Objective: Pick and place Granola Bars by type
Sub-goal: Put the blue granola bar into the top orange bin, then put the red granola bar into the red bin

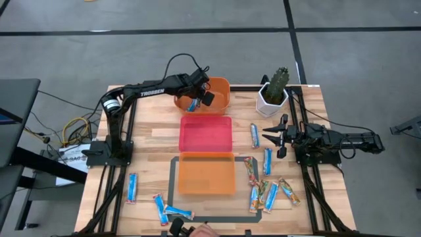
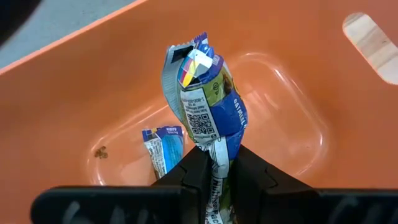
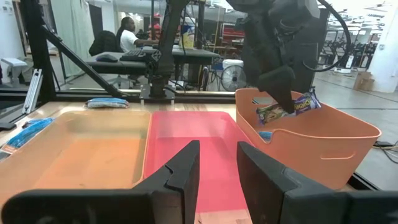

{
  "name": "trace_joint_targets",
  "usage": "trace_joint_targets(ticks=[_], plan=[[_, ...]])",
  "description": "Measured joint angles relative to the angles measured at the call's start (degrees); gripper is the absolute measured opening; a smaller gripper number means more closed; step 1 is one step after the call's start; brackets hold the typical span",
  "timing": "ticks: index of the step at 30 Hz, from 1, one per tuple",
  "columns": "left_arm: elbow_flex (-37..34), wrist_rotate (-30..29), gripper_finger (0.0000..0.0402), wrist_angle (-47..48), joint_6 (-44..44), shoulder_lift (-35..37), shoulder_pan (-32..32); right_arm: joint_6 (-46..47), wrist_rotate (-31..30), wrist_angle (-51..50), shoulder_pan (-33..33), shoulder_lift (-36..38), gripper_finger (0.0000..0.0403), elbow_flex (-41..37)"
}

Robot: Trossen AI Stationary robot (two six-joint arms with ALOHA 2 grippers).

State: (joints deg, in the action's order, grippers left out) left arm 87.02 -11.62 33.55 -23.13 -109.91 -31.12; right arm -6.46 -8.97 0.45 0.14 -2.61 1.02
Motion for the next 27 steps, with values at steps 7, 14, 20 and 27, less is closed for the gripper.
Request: trace_joint_targets(ticks=[7,14,20,27], plan=[[0.0,0.24,0.0058,0.01,0.04,0.0,-0.39,0.0,0.0,0.0,-0.02,0.0,0.0102,0.0],[0.0,0.2,0.01,-0.01,0.06,0.02,-0.5,0.0,-0.01,0.0,0.0,0.0,0.0102,-0.01],[0.0,0.18,0.0108,-0.01,0.05,0.02,-0.5,0.0,-0.02,0.0,-0.02,0.0,0.0102,-0.02],[0.0,0.01,0.0109,-0.03,0.04,0.04,-0.5,0.0,-0.02,0.02,0.01,0.0,0.0102,0.0]])
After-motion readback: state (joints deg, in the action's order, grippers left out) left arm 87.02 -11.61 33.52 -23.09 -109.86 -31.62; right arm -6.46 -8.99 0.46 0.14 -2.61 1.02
